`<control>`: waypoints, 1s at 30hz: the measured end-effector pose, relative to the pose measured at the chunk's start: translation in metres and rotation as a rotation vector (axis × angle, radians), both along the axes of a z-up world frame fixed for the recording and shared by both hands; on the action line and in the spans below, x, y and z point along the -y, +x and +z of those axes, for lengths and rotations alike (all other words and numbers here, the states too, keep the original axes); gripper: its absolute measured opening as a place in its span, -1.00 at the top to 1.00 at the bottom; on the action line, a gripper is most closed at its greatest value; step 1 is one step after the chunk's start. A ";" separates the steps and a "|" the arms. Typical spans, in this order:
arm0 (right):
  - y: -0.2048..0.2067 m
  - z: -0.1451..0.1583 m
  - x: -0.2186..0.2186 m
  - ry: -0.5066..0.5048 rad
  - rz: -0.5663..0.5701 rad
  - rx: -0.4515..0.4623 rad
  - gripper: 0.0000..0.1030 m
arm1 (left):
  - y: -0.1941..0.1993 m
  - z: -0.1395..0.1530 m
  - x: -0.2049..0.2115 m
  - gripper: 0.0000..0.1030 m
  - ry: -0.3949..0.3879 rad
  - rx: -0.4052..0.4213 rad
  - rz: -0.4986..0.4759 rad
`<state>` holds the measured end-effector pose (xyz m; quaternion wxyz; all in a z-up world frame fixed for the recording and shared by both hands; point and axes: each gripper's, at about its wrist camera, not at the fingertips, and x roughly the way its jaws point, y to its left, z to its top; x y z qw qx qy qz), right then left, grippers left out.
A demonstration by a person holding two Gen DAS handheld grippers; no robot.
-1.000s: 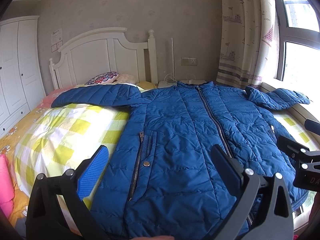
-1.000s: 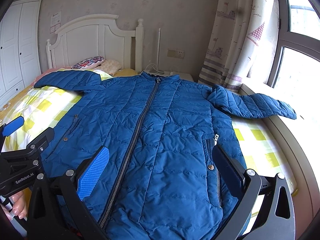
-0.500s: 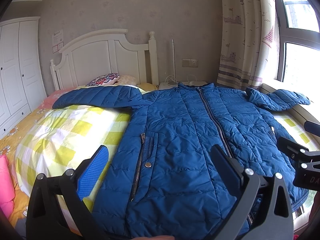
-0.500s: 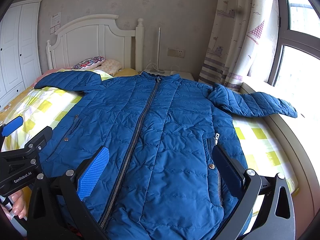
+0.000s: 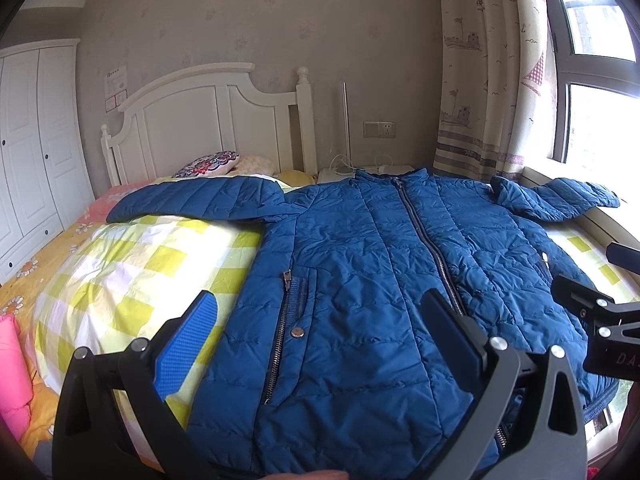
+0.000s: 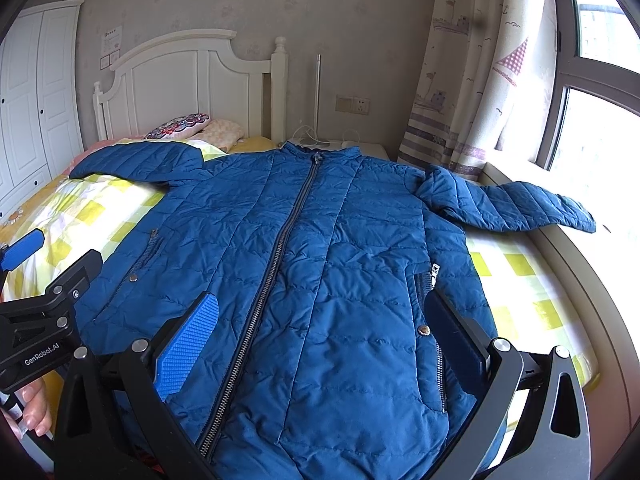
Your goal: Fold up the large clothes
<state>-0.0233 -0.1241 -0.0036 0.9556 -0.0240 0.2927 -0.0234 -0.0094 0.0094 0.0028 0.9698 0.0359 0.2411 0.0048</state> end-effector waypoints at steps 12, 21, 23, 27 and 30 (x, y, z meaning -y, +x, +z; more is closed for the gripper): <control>0.011 -0.016 0.006 0.026 -0.004 -0.044 -0.91 | 0.015 -0.009 0.000 -0.96 0.001 -0.051 -0.015; 0.038 -0.026 0.040 0.025 -0.053 -0.050 -0.91 | 0.076 -0.020 0.016 -0.96 0.034 -0.168 -0.073; 0.055 -0.026 0.064 0.077 -0.065 -0.061 -0.91 | 0.108 -0.021 0.021 -0.96 0.032 -0.216 -0.101; 0.105 -0.039 0.141 0.198 -0.234 -0.118 -0.91 | 0.189 -0.034 0.030 -0.96 0.081 -0.294 -0.067; 0.143 -0.052 0.204 0.258 -0.405 -0.158 -0.91 | 0.248 -0.052 0.029 -0.96 0.104 -0.321 -0.010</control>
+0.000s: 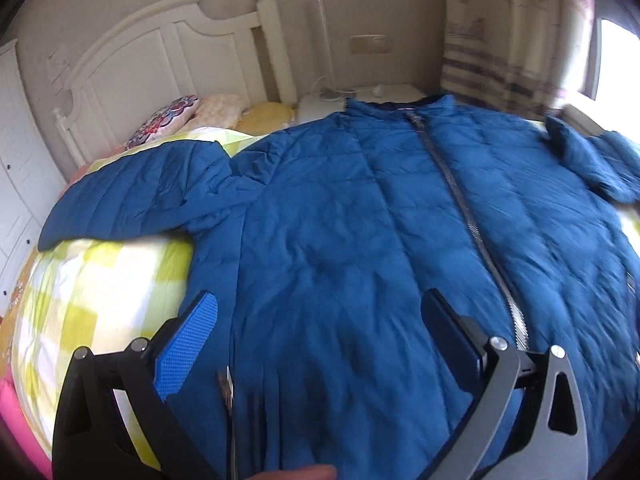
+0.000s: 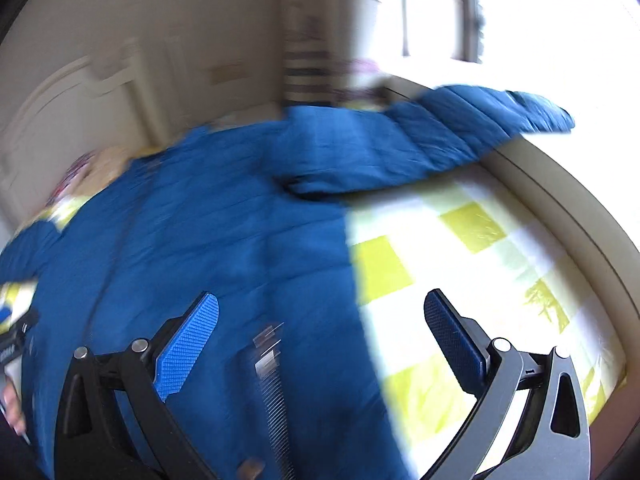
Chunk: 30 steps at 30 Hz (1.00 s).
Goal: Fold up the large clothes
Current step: 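Grasp the sleeve cuff nearest the right tool with the right tool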
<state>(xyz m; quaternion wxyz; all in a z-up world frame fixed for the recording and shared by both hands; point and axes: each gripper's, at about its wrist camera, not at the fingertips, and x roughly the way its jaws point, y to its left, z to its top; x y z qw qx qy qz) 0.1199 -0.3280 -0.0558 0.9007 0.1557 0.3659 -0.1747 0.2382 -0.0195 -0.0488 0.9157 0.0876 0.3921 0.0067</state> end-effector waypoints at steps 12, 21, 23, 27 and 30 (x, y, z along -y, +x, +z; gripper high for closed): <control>0.119 -0.009 0.173 0.099 -0.337 0.001 -0.90 | 0.077 -0.054 -0.028 -0.96 -0.142 -0.133 0.044; 0.123 0.052 0.105 -0.108 -0.213 0.246 0.43 | 0.078 -0.054 -0.024 -0.96 -0.137 -0.136 0.045; 0.131 0.069 0.065 -0.166 -0.108 0.273 0.43 | 0.078 -0.054 -0.024 -0.96 -0.139 -0.134 0.044; 0.157 0.070 -0.027 -0.235 0.172 0.236 0.42 | 0.075 -0.053 -0.027 -0.96 -0.138 -0.130 0.044; 0.170 0.037 -0.088 -0.210 0.356 0.119 0.42 | 0.075 -0.053 -0.027 -0.96 -0.138 -0.129 0.044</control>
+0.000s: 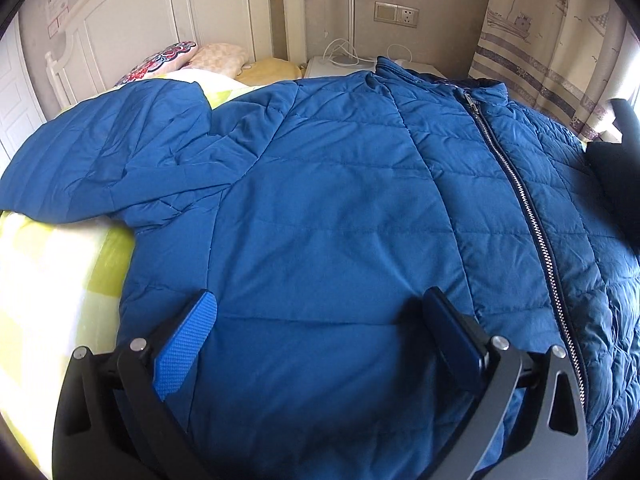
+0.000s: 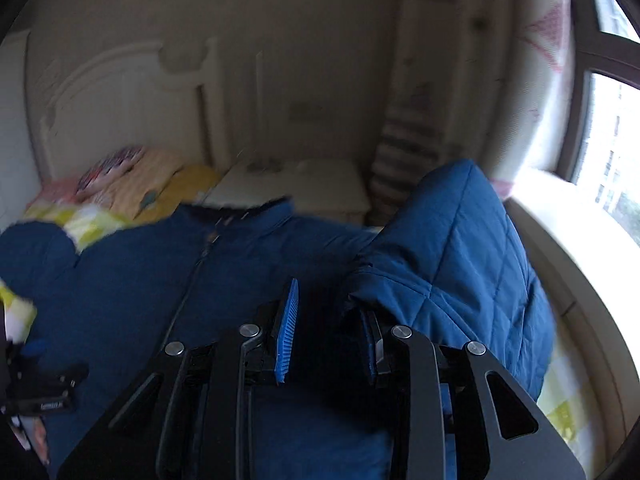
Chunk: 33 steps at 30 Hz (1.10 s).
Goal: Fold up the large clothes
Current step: 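Grasp the sleeve cuff nearest the right tool with the right tool, then fold the held sleeve across the jacket front with the right tool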
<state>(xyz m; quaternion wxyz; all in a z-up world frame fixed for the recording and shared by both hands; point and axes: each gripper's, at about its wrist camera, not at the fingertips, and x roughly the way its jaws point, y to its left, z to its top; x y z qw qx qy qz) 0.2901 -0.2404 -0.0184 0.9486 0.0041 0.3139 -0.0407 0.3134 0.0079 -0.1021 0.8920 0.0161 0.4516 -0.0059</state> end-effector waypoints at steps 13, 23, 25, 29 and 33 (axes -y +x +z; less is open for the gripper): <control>-0.065 -0.032 0.058 0.339 -0.016 -0.071 -0.68 | -0.002 0.001 -0.002 -0.96 -0.003 0.004 0.001; -0.022 -0.071 0.168 0.861 -0.249 -0.056 -0.57 | -0.004 0.002 -0.003 -0.96 -0.012 0.006 0.010; -0.015 -0.079 0.175 0.920 -0.298 -0.043 -0.55 | -0.005 0.002 0.000 -0.96 -0.011 0.007 0.013; -0.021 -0.079 0.174 1.012 -0.315 -0.037 -0.50 | -0.005 0.002 0.002 -0.96 -0.011 0.007 0.015; -0.033 -0.051 0.158 0.901 -0.247 0.003 -0.49 | -0.005 0.002 0.002 -0.96 -0.010 0.008 0.015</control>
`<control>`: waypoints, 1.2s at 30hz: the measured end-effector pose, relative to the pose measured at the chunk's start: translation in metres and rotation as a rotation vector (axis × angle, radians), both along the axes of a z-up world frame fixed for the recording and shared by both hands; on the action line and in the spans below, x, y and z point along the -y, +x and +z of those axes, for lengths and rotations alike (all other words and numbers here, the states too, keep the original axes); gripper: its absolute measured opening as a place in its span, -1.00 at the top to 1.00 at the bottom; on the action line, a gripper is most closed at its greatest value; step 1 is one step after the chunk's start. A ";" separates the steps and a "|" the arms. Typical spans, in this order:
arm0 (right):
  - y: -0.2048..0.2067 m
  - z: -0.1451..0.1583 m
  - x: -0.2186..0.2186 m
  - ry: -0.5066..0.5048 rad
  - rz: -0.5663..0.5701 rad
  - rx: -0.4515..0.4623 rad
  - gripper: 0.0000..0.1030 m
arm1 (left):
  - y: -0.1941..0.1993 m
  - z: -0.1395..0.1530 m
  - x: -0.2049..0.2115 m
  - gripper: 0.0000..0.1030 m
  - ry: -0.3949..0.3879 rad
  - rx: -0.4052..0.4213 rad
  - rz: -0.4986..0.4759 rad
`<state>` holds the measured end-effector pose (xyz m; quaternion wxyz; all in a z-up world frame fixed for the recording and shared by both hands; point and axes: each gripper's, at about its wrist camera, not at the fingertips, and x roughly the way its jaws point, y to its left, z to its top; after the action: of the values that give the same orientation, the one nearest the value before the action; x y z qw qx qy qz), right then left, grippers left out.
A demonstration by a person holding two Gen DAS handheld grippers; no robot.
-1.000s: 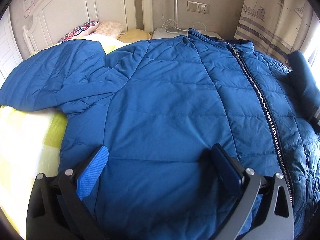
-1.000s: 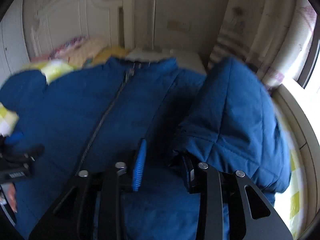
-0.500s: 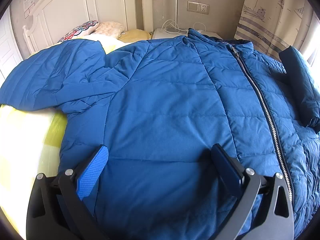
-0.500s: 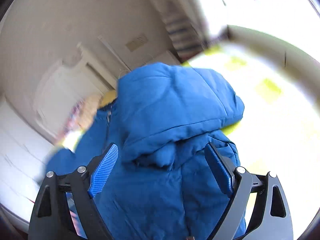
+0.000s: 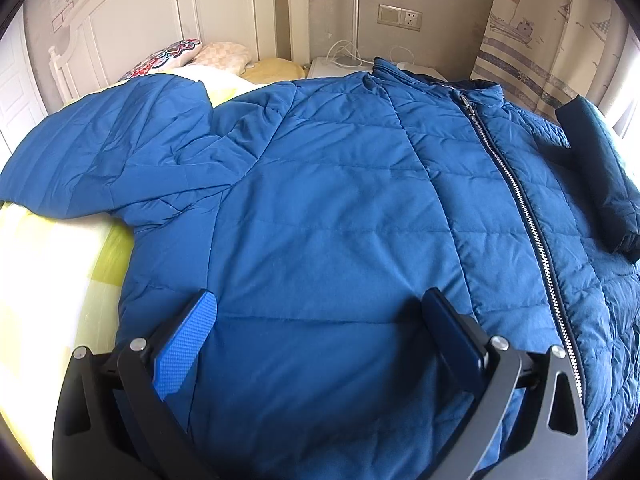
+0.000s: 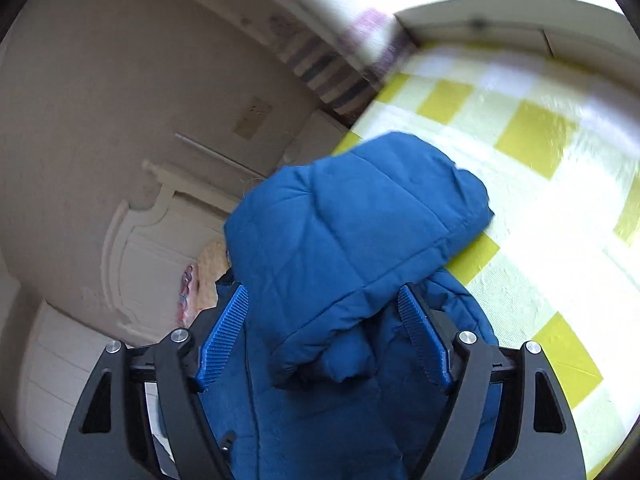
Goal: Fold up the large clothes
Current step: 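Fold the held sleeve across the jacket front with the right tool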
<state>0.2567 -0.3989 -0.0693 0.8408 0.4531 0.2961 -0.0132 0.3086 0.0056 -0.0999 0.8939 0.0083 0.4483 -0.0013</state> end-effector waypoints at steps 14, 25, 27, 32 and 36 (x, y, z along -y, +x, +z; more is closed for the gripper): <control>0.006 -0.013 -0.023 0.109 -0.008 -0.063 -0.39 | -0.002 0.000 0.000 -0.96 -0.001 0.002 0.001; 0.042 0.066 -0.089 -0.554 0.000 0.063 0.49 | -0.003 0.000 0.001 -0.96 -0.001 0.001 0.003; 0.052 0.079 -0.170 -0.839 0.205 0.124 0.49 | -0.003 0.000 0.001 -0.96 0.000 0.001 0.003; 0.069 0.017 -0.295 -1.108 0.690 0.015 0.29 | -0.005 0.001 -0.001 -0.96 -0.015 0.005 0.003; 0.070 -0.006 -0.266 -0.881 0.716 -0.054 -0.15 | -0.006 0.001 -0.002 -0.96 -0.024 0.008 0.003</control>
<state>0.3268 -0.1330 -0.0757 0.8945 -0.0696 0.4193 0.1387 0.3030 0.0078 -0.0988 0.8956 -0.0030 0.4448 -0.0052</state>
